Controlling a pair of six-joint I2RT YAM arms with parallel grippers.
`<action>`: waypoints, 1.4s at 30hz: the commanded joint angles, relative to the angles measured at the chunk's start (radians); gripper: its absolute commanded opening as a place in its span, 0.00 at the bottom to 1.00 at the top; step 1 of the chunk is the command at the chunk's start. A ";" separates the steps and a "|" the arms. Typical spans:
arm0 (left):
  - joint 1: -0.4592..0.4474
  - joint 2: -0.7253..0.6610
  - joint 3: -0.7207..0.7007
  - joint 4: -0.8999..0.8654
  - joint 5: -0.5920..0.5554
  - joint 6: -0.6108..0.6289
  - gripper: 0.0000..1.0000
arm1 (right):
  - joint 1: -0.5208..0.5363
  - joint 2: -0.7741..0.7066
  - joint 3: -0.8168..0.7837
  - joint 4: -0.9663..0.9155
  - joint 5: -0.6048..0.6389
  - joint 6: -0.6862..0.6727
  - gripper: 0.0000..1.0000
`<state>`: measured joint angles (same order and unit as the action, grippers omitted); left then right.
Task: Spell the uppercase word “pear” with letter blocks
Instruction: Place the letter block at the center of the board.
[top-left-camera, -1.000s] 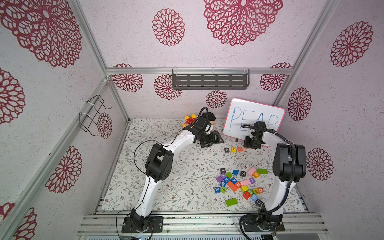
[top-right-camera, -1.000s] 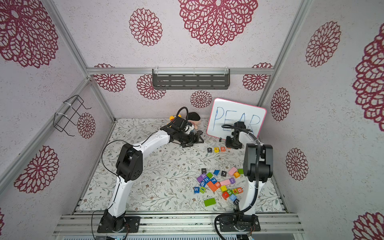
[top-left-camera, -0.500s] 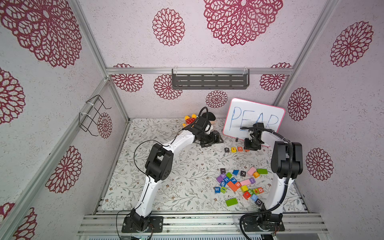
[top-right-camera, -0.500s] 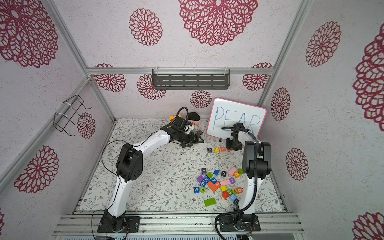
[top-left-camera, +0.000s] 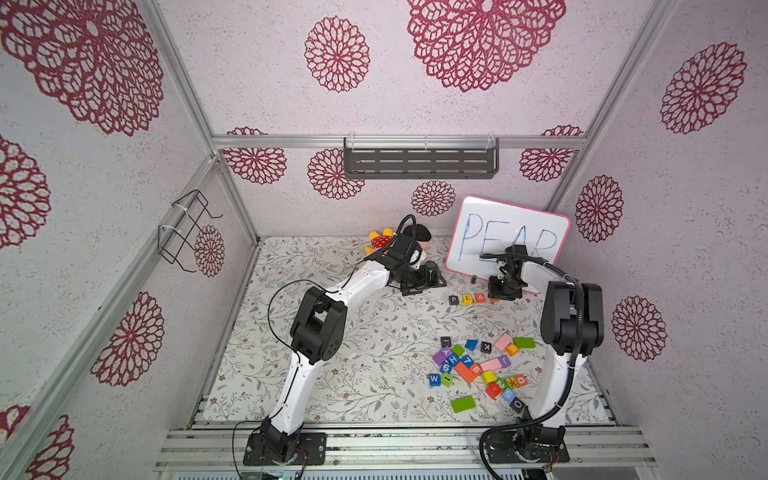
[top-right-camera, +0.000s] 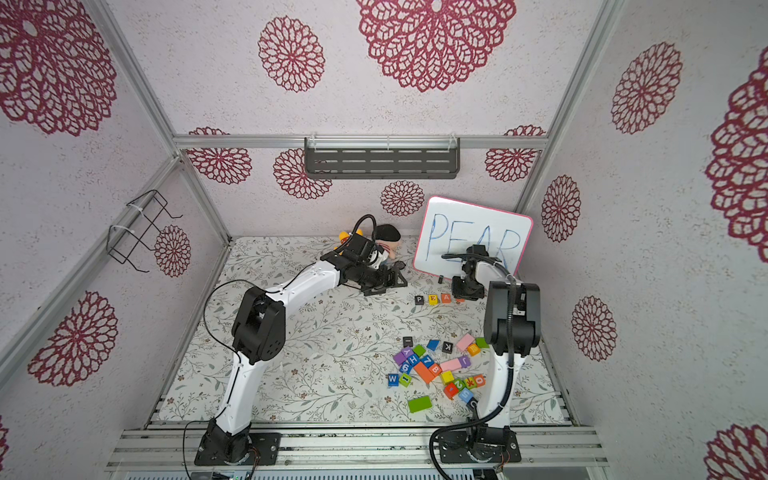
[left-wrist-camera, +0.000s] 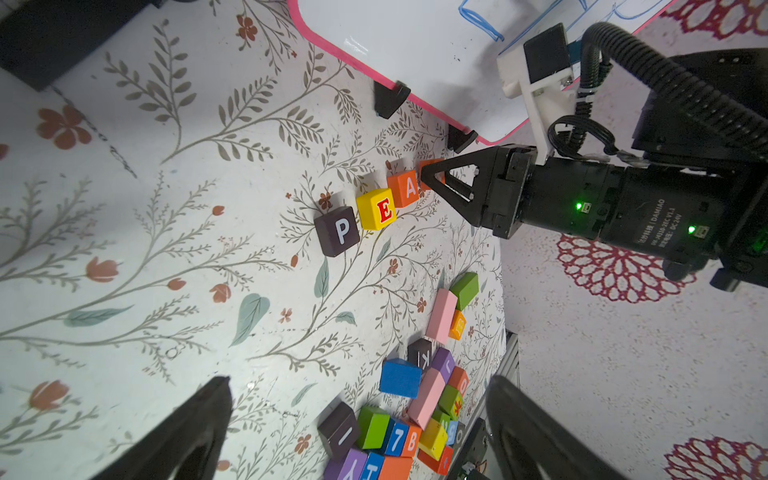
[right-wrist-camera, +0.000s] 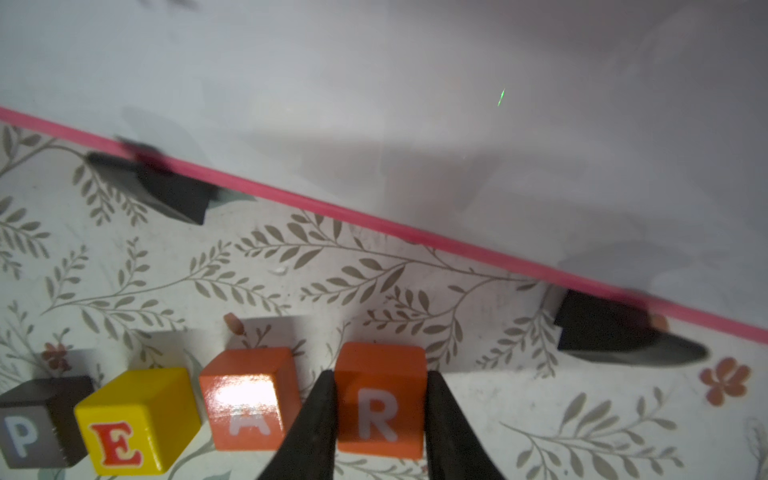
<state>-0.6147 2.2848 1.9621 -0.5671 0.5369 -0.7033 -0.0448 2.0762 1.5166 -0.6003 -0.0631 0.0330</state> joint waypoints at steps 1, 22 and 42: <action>-0.005 -0.028 -0.009 0.003 -0.005 0.014 0.98 | 0.002 0.004 0.028 -0.016 0.013 -0.018 0.34; -0.005 -0.042 -0.030 0.016 -0.005 0.011 0.98 | 0.006 0.029 0.037 -0.019 0.045 -0.028 0.39; -0.005 -0.046 -0.038 0.019 -0.002 0.013 0.98 | 0.025 0.051 0.043 -0.025 0.048 -0.066 0.37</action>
<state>-0.6147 2.2845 1.9339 -0.5625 0.5369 -0.7033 -0.0319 2.1021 1.5352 -0.6006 -0.0250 -0.0093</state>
